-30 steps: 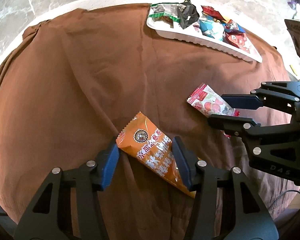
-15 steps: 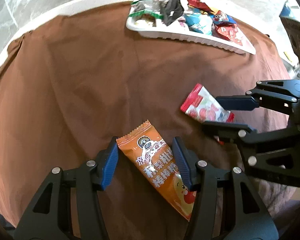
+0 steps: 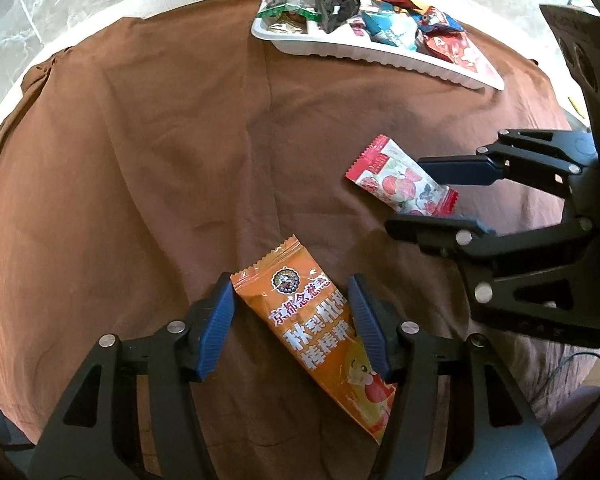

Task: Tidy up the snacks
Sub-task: 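Grasp the orange bar with the left gripper while the right grasps the red-white candy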

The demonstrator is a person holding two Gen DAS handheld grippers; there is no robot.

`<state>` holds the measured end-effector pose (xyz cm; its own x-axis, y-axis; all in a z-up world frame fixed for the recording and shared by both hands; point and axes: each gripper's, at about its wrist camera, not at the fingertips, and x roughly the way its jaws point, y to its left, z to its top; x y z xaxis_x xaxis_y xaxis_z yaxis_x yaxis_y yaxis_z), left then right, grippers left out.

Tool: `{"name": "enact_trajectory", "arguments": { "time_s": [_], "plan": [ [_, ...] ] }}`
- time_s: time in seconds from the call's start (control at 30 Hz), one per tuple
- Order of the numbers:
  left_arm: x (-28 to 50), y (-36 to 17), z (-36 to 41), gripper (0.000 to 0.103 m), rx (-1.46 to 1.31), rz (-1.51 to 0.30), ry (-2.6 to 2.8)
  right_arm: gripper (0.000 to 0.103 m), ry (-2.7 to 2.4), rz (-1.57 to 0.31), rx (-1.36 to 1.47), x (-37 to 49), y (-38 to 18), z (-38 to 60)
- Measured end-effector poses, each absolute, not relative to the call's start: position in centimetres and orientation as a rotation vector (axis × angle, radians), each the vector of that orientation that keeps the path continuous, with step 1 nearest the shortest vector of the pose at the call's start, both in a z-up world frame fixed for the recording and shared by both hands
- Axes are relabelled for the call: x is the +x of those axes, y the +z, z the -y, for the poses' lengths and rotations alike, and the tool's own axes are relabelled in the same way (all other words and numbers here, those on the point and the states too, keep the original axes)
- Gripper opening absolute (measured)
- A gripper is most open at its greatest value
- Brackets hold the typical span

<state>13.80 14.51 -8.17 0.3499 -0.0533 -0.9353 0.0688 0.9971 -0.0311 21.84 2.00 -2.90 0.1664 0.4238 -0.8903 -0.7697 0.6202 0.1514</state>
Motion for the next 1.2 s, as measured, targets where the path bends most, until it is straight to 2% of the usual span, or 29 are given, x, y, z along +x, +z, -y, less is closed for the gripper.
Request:
{"name": "enact_trajectory", "arguments": {
  "time_s": [0.13, 0.23, 0.27, 0.37, 0.47, 0.73, 0.8, 0.83, 1.2],
  "plan": [
    [13.7, -8.2, -14.3, 0.053, 0.020, -1.205, -0.088, 0.036, 0.886, -1.111, -0.348, 22.3, -3.0, -1.7],
    [13.7, -8.0, -14.6, 0.043, -0.007, -1.199, -0.103, 0.036, 0.893, -1.127, -0.297, 22.6, -3.0, -1.1],
    [13.6, -7.9, -14.7, 0.036, -0.013, -1.193, -0.106, 0.036, 0.894, -1.135, -0.280, 22.8, -3.0, -0.9],
    [13.9, -7.7, -14.7, 0.031, -0.024, -1.185, -0.113, 0.036, 0.892, -1.152, -0.229, 23.2, -3.1, -0.1],
    [14.0, -7.6, -14.5, 0.029, -0.034, -1.182, -0.133, 0.036, 0.888, -1.160, -0.191, 23.6, -3.2, 0.3],
    [14.2, -7.7, -14.6, 0.031, -0.052, -1.224, -0.146, 0.036, 0.883, -1.165, -0.172, 23.4, -3.3, 0.5],
    [14.0, -7.5, -14.5, 0.040, -0.008, -1.231, -0.123, 0.036, 0.883, -1.163, -0.172, 23.3, -3.2, 0.6],
    [13.7, -7.4, -14.5, 0.049, 0.009, -1.231, -0.123, 0.036, 0.882, -1.163, -0.168, 23.3, -3.3, 0.7],
    [11.4, -7.0, -13.7, 0.050, 0.031, -1.289, -0.116, 0.036, 0.888, -1.153, -0.168, 22.7, -3.2, 0.9]
  ]
}}
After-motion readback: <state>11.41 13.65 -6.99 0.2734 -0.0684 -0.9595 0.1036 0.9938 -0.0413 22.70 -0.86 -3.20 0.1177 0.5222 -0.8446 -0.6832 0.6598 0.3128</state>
